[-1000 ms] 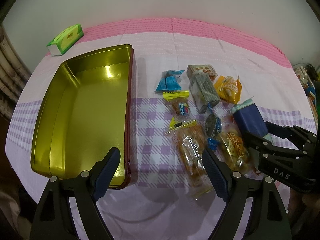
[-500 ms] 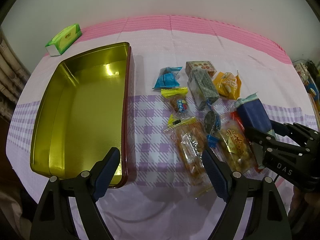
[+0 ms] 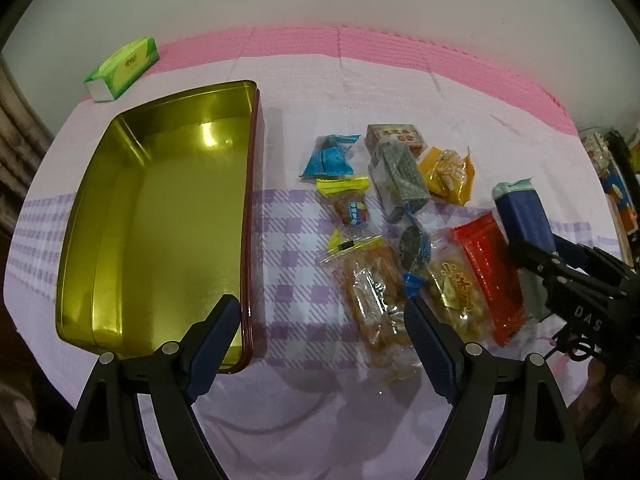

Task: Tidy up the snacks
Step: 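Close the right tool on the blue and pale-green box and lift it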

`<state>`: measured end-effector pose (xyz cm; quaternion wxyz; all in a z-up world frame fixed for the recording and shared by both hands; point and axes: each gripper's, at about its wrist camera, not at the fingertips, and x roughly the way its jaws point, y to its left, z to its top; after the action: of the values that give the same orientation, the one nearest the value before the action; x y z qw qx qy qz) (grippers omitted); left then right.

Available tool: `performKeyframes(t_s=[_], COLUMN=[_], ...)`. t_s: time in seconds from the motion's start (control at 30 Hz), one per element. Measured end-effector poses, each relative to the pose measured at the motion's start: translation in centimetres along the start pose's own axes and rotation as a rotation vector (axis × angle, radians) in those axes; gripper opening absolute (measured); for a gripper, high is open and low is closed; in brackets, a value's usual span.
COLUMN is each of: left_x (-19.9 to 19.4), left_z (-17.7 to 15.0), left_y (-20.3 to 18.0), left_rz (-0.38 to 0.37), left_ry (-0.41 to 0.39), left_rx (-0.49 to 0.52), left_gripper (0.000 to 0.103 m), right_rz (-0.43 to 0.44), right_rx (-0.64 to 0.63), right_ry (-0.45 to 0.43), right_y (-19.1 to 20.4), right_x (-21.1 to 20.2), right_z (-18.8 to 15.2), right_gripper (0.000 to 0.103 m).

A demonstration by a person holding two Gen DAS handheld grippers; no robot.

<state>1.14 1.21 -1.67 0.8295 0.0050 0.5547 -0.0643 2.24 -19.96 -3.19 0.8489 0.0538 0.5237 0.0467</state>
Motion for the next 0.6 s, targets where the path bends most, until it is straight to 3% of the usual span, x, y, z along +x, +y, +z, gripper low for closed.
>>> performKeyframes(t_s=[0.17, 0.37, 0.47, 0.6], left_x=[-0.3, -2.0, -1.9, -0.6], left_z=[0.2, 0.8, 1.2, 1.5], left_y=[-0.3, -1.4, -1.9, -2.8], left_rz=[-0.01, -0.007, -0.056, -0.102], left_ry=[0.028, 0.008, 0.05, 0.145], left_rx=[-0.01, 0.015, -0.007, -0.049], left_gripper=[0.084, 0.084, 0.084, 0.076], right_rz=[-0.006, 0.0, 0.006, 0.005], right_rx=[0.036, 0.05, 0.058, 0.07], right_ry=[-0.011, -0.015, -0.02, -0.034], right_y=[-1.3, -1.6, -1.8, -2.4], right_x=[-0.6, -0.9, -1.1, -1.7], right_z=[0.3, 0.4, 0.5, 0.7], right_gripper=[0.046, 0.046, 0.046, 0.046])
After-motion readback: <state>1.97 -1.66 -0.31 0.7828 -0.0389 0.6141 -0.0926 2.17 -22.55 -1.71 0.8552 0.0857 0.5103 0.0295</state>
